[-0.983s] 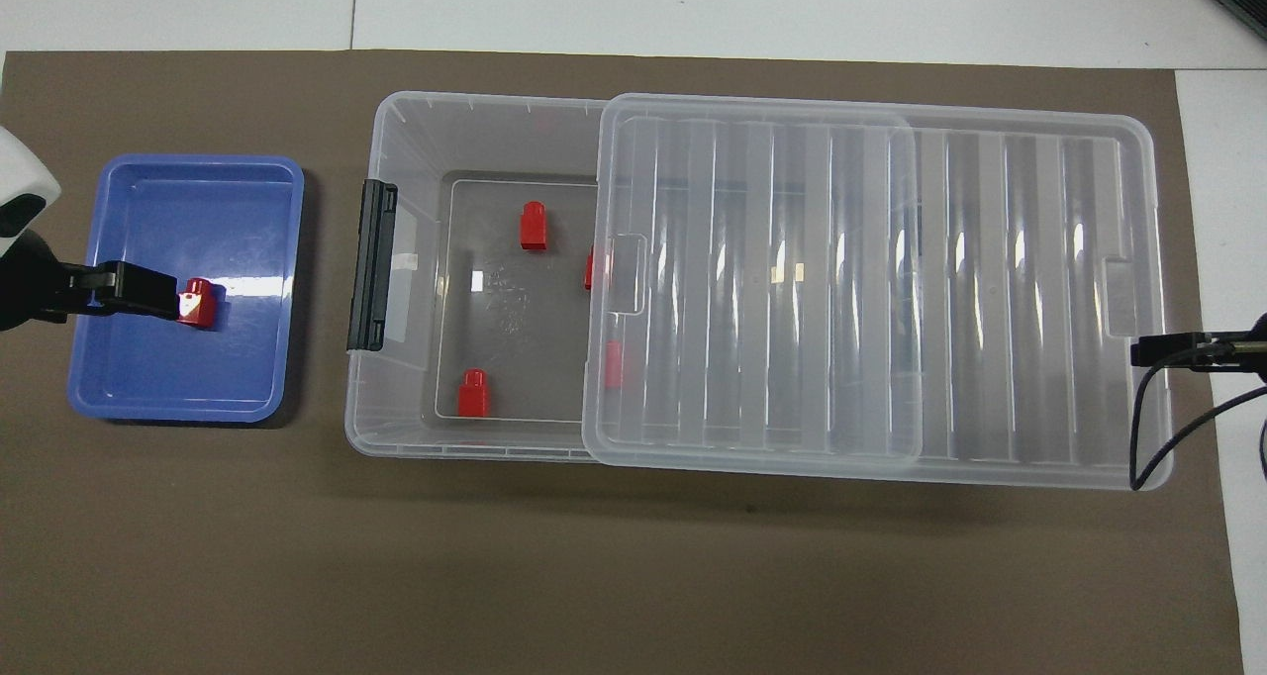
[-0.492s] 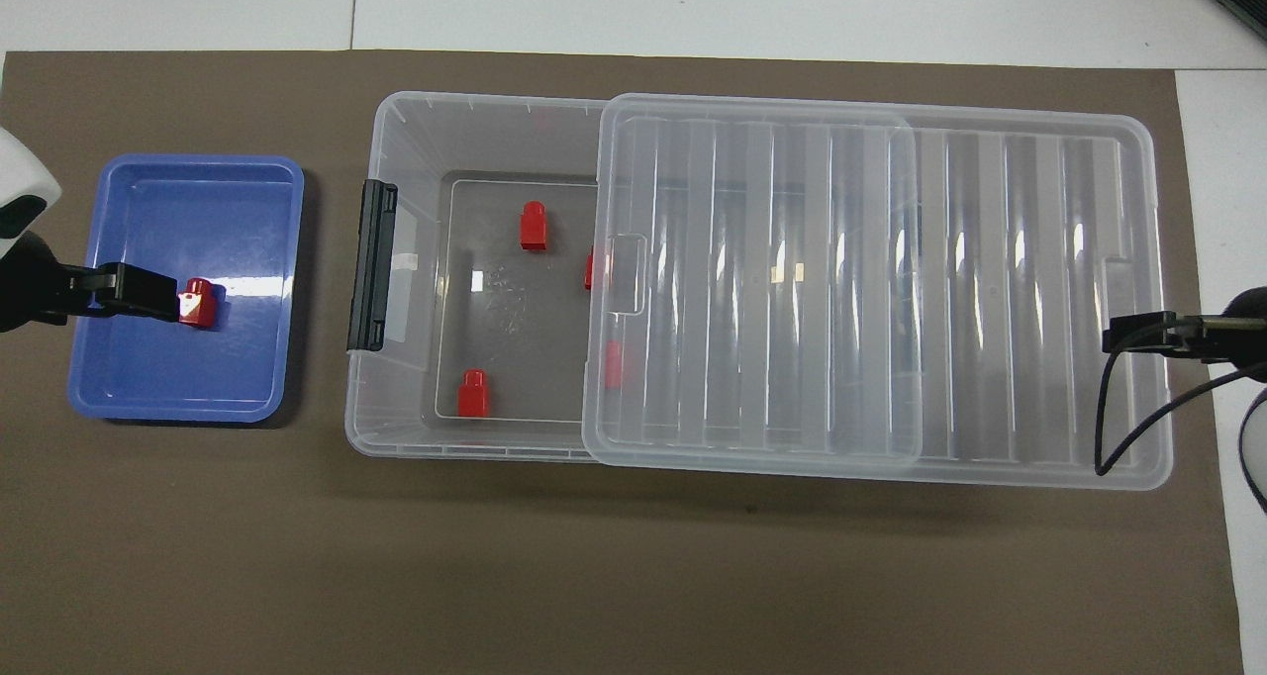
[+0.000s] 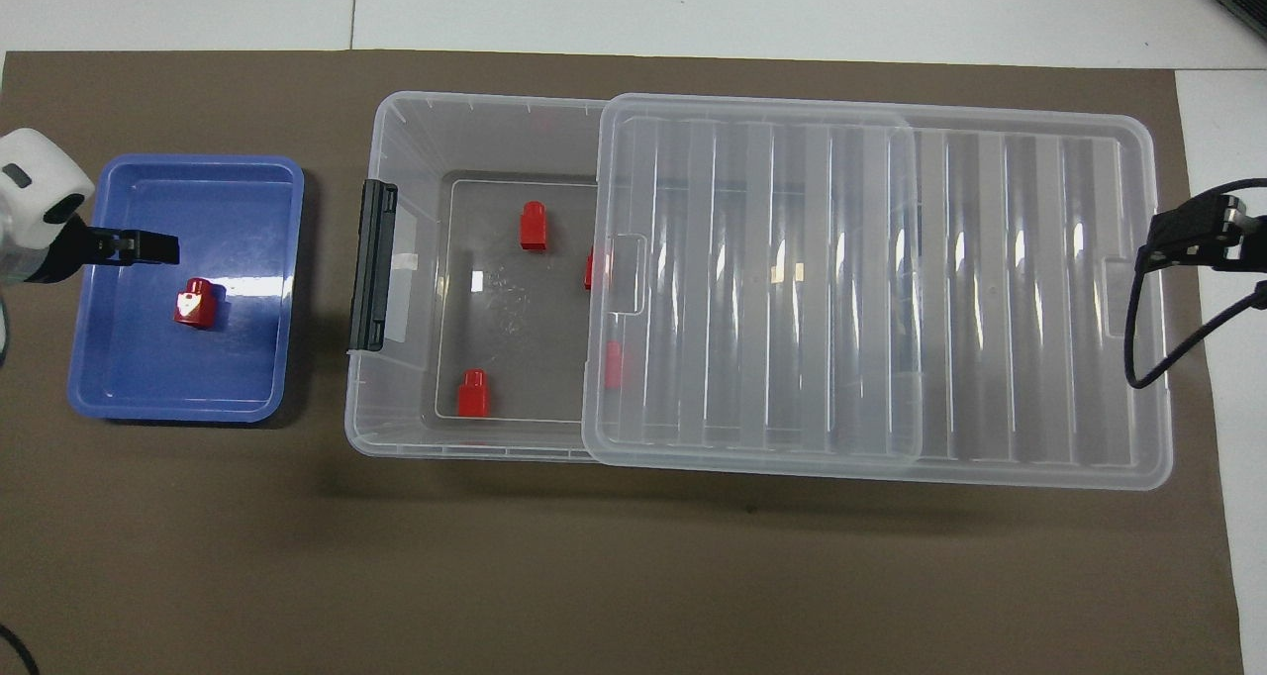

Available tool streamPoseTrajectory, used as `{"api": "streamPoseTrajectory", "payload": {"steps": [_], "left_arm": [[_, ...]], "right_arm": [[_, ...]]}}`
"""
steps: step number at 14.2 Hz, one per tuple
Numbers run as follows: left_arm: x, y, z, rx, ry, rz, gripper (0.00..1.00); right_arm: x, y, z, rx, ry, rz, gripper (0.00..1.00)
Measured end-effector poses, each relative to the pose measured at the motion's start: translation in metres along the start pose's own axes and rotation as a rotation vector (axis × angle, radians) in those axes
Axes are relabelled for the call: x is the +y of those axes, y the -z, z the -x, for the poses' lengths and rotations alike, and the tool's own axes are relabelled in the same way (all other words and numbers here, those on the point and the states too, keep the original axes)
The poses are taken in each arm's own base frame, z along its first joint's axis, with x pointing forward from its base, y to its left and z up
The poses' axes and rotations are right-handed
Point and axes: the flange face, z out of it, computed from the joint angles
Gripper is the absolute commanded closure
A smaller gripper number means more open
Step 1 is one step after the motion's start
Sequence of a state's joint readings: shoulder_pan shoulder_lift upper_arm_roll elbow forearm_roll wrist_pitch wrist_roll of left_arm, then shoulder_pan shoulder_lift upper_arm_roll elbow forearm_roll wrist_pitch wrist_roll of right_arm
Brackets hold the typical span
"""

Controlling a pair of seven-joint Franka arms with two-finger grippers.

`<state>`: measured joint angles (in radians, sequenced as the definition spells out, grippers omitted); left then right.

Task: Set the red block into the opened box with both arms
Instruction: 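Grasp the red block in the blue tray with the left gripper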

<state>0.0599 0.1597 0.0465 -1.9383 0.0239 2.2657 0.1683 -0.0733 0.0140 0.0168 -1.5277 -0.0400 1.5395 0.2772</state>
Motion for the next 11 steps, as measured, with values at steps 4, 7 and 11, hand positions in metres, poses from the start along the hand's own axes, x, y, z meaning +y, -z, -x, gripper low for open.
{"api": "streamPoseTrajectory", "payload": {"steps": [4, 7, 11], "left_arm": [[-0.004, -0.073, 0.001, -0.012, -0.066, -0.002, 0.0], [-0.021, -0.093, 0.01, -0.025, -0.111, -0.004, 0.0], [-0.035, -0.112, 0.031, -0.065, -0.101, 0.004, 0.0]], "right_arm": [[0.0, -0.005, 0.001, -0.027, 0.007, 0.034, 0.0], [0.0, -0.005, 0.002, -0.035, 0.012, 0.036, 0.0], [0.003, -0.006, 0.001, -0.035, 0.005, 0.036, 0.0]]}}
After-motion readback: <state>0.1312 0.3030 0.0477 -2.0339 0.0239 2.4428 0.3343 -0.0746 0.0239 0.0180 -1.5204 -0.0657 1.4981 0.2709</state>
